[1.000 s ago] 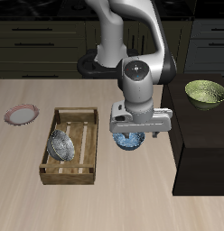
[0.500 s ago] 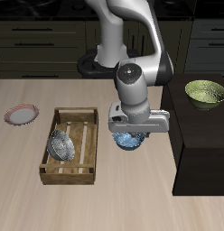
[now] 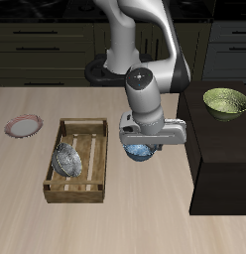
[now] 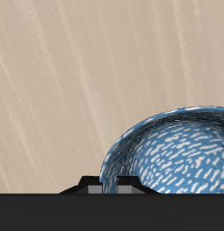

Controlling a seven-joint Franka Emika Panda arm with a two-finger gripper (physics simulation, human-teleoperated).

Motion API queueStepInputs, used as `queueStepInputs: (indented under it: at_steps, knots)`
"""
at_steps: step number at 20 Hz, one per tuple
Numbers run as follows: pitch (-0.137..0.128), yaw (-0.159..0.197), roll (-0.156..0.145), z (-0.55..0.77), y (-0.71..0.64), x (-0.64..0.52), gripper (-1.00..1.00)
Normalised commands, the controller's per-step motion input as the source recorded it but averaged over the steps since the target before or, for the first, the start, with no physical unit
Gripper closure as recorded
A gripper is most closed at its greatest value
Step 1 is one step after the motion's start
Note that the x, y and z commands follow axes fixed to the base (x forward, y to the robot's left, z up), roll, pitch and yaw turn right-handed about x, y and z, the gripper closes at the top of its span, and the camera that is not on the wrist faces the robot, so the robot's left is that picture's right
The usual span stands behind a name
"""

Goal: Place the black bowl and the blue bowl in the wooden tray

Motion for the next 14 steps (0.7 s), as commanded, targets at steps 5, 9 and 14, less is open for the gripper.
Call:
queueStepInputs:
  at_steps: [5, 9, 14]
  knots:
    - [-0.019, 0.008, 0.002, 0.07, 0.03, -0.02, 1.00]
    - [-0.037, 0.039, -0.001, 0.18, 0.04, -0.03, 1.00]
    - [-0.041, 0.035, -0.018, 0.26, -0.04, -0.04, 1.00]
